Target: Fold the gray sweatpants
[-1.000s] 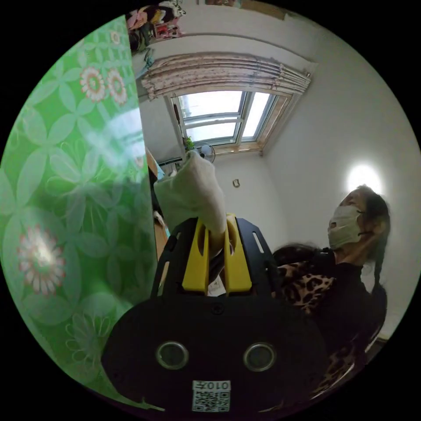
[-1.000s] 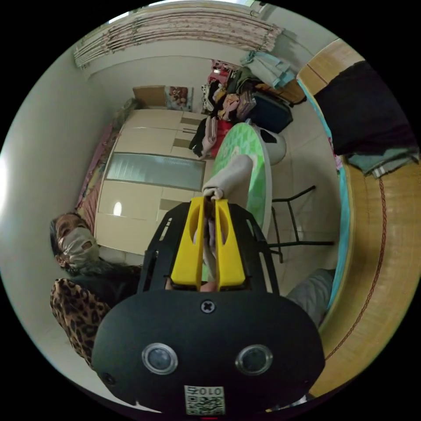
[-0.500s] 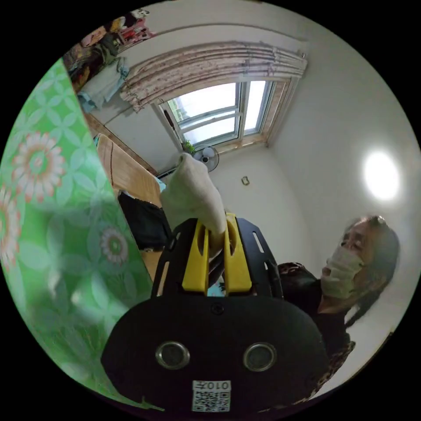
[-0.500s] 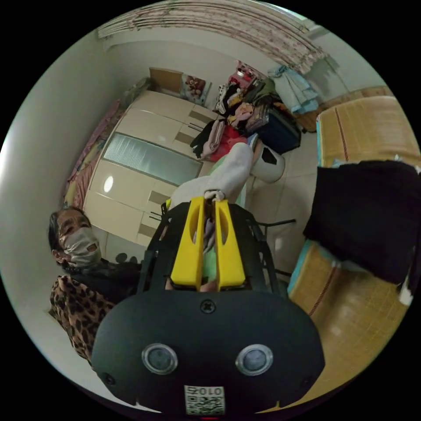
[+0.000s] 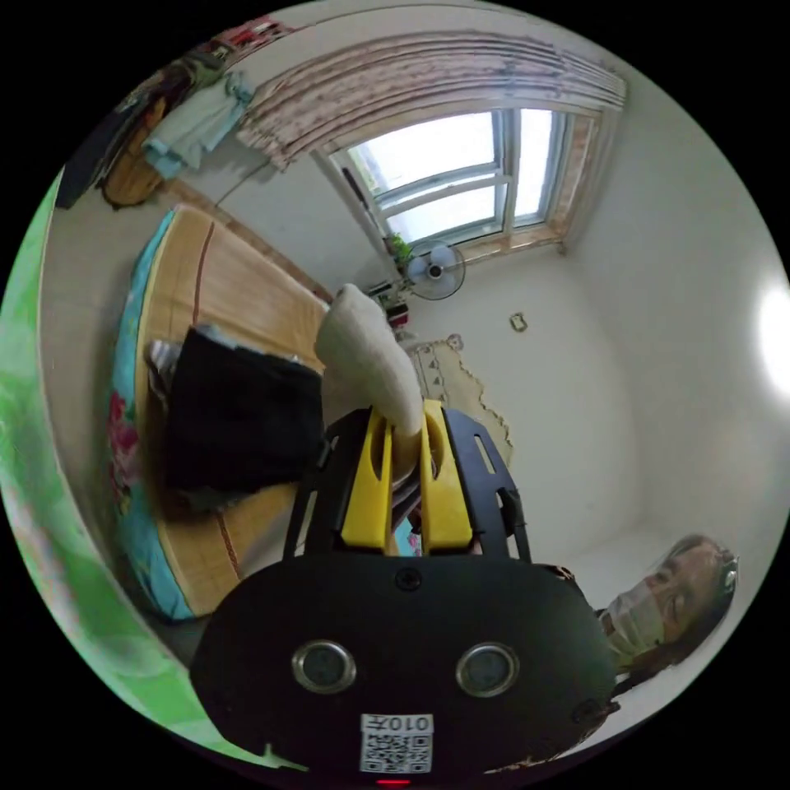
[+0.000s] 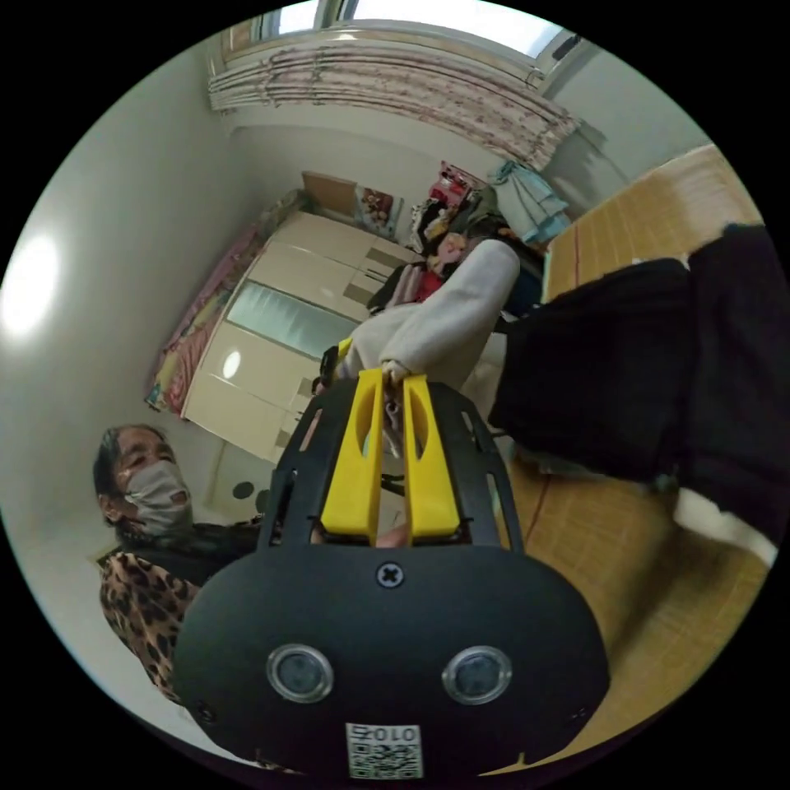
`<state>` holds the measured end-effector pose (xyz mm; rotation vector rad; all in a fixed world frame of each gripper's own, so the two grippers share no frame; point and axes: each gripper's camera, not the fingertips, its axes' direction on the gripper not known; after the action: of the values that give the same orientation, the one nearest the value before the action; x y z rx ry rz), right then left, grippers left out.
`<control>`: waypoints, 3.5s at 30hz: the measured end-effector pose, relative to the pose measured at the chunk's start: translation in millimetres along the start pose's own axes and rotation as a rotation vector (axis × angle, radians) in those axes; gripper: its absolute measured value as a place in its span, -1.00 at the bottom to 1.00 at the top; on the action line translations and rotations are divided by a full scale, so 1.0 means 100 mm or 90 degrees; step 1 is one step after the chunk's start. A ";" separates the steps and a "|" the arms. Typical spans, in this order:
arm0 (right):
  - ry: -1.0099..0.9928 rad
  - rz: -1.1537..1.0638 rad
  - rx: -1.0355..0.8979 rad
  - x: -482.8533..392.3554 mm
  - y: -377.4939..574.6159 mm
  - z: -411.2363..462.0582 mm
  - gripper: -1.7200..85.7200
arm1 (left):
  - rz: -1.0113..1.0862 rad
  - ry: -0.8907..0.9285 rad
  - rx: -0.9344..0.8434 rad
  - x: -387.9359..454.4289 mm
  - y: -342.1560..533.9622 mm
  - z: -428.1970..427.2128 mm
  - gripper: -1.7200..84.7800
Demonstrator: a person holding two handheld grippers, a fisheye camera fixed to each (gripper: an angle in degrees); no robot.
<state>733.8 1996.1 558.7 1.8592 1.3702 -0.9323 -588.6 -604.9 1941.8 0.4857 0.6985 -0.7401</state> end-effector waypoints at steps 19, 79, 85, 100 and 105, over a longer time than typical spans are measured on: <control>0.016 0.146 0.111 1.23 -0.35 -0.64 -0.84 | -0.036 -0.079 -0.082 -1.60 -0.30 1.23 -0.77; 0.190 0.110 -0.056 1.45 -2.63 1.46 -0.92 | -0.186 -0.061 0.082 -0.96 3.70 1.40 -0.96; -0.191 -0.339 -0.095 0.00 -2.95 2.39 -0.92 | -0.012 -0.091 -0.011 0.50 4.72 1.63 -0.96; -0.347 -0.530 -0.609 -2.05 -0.83 5.89 -0.92 | -0.082 -0.761 0.196 3.98 7.53 1.67 -0.96; -0.266 -0.559 -0.635 -2.47 0.19 6.26 -0.92 | -0.013 -0.898 0.337 5.31 8.23 1.78 -0.96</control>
<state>596.0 1350.4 425.9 0.2786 1.8818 -0.7128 379.5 -416.4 1807.6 0.3105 -0.8279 -1.0643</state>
